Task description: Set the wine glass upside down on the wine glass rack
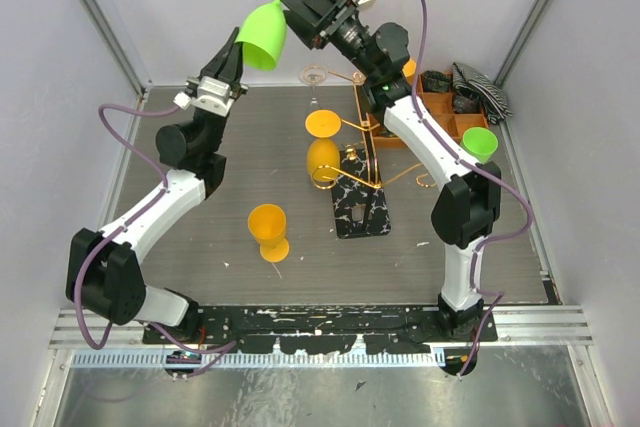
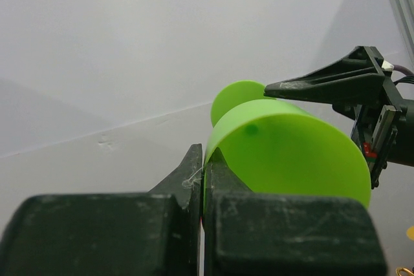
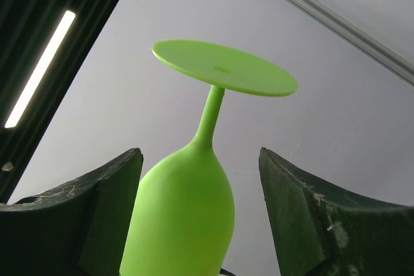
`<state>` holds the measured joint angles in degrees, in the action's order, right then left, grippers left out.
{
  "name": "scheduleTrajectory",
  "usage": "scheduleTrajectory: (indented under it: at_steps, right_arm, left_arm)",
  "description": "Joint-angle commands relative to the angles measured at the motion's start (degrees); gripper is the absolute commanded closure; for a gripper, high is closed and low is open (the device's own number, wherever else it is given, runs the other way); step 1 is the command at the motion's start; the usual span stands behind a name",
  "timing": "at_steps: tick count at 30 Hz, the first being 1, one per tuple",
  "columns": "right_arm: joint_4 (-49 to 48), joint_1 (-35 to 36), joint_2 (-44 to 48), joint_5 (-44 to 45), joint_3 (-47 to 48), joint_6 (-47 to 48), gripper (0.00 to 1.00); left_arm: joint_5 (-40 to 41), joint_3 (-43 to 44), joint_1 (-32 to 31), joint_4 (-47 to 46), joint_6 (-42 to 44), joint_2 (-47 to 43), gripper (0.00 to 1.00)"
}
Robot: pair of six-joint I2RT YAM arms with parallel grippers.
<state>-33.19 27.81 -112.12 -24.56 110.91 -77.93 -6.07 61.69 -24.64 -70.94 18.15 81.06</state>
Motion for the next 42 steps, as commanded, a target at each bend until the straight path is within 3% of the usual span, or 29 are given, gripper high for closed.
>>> scheduleTrajectory:
  at_steps: [1,27,34,37,42]
  right_arm:
    - [-4.4,0.4,-1.0,2.0,4.5,-0.2,0.23]
    - [-6.5,0.5,-4.3,0.6,7.7,-0.4,0.61]
    - [-6.6,0.5,-4.5,0.5,7.6,0.4,0.79]
    - [-5.8,0.5,-4.2,0.8,7.9,2.6,0.89]
    - [-2.0,0.0,-3.1,1.4,9.6,9.9,0.96]
  left_arm:
    - [0.0,0.9,-0.1,-3.4,0.6,0.4,1.00]
    - [-0.2,2.4,-0.1,-1.9,0.6,2.2,1.00]
    - [0.3,2.8,-0.1,-1.7,0.2,2.9,0.97]
    - [0.2,2.4,-0.2,-1.6,0.0,2.6,0.85]
    - [-1.9,0.6,-0.1,-0.1,0.4,1.6,0.38]
